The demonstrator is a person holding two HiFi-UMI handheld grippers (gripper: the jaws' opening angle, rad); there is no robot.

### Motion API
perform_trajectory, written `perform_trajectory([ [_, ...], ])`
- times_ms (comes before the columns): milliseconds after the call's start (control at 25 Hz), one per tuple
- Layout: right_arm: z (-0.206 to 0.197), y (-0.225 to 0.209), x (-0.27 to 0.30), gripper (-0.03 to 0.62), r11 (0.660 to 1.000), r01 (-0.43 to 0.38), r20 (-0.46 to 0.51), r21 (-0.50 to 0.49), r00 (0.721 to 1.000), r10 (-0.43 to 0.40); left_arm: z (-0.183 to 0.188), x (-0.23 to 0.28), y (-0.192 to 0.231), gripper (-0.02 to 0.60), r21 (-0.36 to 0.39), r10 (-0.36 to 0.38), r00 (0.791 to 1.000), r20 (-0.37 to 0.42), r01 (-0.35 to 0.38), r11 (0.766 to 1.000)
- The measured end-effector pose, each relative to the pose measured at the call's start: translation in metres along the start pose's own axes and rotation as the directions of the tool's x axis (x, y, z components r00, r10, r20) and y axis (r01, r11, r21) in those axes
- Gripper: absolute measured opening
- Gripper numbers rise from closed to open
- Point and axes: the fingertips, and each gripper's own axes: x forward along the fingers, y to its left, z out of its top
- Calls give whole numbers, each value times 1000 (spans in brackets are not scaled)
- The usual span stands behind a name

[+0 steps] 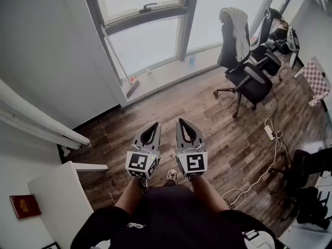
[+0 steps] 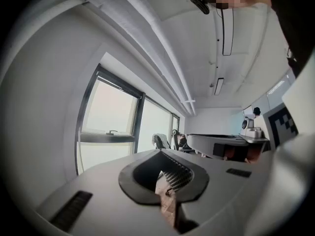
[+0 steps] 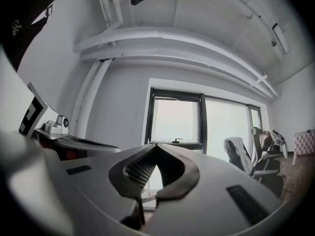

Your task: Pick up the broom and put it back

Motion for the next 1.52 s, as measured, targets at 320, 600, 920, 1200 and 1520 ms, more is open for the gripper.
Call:
perform_trajectory([
  [320,-9,-39,3,21,999,-23,6,-40,1000,23,0,28,-15,0,18,31,1000,3,-31,999],
  [600,-23,-60,30,21,999,-38,-7,14,999,38,-17,63,-4,0,14,51,998,-40,-51,999],
  [920,-57,-71,105,21,995,-97,-33,-12,995,96,-41,127,56,0,-39,69,995,-66,-71,997],
  [1200,-60,-91,216,21,993,-94,-68,-74,994,89,-27,213,131,0,-74,20,999,-36,-23,997],
  [1520,-45,-109,330,21,988,-115,-81,-102,991,107,2,293,199,0,-90,10,1000,4,-9,996],
])
